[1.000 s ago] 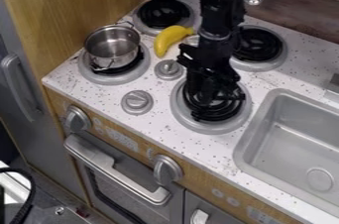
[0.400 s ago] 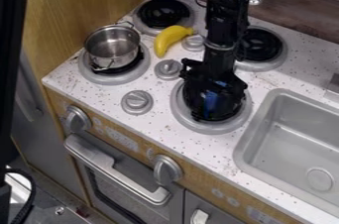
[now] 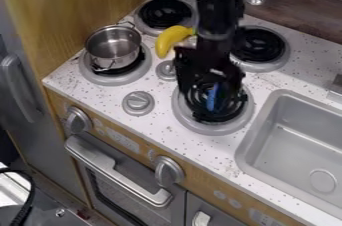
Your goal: Move the blue fork on top of the bottom right burner
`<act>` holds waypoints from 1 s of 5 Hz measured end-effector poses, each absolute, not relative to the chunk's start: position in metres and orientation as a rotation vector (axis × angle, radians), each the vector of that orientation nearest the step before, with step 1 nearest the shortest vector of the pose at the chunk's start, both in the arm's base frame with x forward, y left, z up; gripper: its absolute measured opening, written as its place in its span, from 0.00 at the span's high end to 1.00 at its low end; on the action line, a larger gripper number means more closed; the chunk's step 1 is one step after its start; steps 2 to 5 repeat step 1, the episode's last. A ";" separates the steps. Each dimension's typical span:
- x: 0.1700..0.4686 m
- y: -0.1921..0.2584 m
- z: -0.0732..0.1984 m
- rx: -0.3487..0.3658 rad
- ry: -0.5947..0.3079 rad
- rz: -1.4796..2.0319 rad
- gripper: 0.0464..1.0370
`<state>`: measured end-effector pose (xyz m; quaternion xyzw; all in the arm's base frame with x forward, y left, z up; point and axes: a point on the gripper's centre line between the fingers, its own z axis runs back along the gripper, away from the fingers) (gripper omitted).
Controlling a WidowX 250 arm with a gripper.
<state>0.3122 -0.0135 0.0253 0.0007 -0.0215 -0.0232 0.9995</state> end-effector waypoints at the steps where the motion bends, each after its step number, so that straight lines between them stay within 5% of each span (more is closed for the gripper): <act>1: 0.309 -0.012 0.048 -0.016 -0.066 -0.068 0.04; 5: 0.309 -0.012 0.048 -0.016 -0.066 -0.068 0.04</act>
